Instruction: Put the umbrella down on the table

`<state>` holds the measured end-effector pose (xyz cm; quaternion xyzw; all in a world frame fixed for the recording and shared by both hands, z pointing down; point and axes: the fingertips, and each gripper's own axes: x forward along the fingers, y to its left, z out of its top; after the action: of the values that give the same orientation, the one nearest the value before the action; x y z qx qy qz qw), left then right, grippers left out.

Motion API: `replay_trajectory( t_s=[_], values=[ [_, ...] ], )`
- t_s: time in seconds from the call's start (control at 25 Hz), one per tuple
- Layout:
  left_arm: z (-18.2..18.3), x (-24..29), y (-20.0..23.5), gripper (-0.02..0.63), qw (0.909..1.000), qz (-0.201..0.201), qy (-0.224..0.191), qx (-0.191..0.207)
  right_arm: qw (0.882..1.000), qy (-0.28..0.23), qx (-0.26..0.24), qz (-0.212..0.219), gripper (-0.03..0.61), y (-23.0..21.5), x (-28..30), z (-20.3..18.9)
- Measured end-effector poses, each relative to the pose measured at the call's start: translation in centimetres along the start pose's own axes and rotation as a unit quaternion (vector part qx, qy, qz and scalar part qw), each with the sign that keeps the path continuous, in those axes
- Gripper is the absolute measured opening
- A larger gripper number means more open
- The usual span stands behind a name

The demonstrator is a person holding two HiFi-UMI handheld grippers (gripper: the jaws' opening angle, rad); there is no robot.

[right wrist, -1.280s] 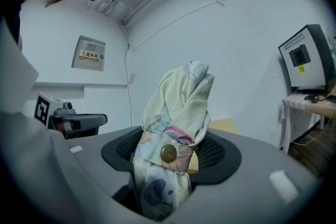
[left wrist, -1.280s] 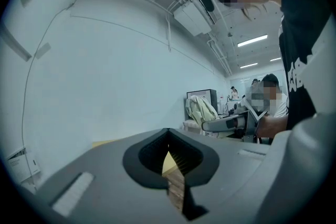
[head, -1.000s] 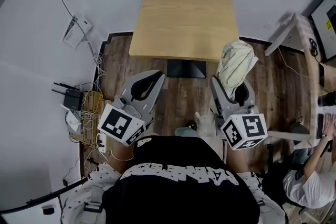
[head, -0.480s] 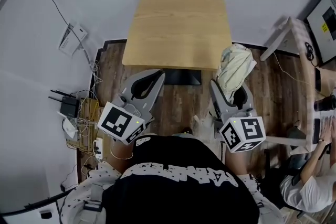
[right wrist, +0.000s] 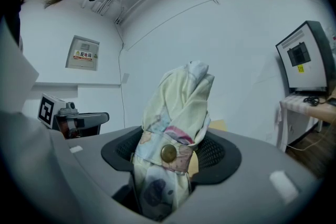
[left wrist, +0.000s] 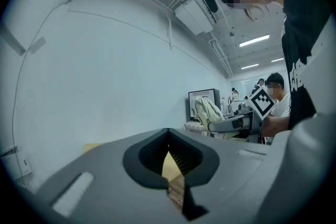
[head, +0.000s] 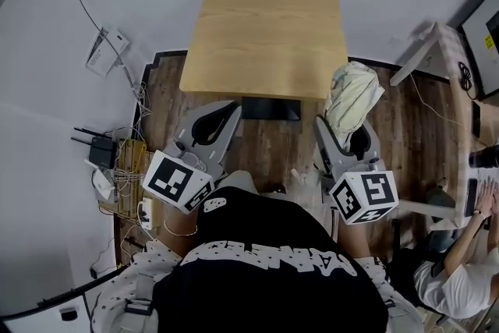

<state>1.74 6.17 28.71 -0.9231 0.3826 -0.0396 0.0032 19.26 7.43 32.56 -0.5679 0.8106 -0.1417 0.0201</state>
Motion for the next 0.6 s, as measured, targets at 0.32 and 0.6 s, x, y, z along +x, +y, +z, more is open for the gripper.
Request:
replay_trajectory(
  t_s=[0.32,0.6],
  values=[
    [0.1,1.4,0.6,-0.008,0.9999,-0.007,-0.007,-0.008,1.000,0.002,-0.002,-0.007,0.302,-0.5,0.3,0.1],
    [0.5,5.3,3.1,-0.008,0.9986,-0.044,-0.023,-0.015,0.999,-0.004,-0.007,-0.044,0.302,-2.0,3.0,1.0]
  ],
)
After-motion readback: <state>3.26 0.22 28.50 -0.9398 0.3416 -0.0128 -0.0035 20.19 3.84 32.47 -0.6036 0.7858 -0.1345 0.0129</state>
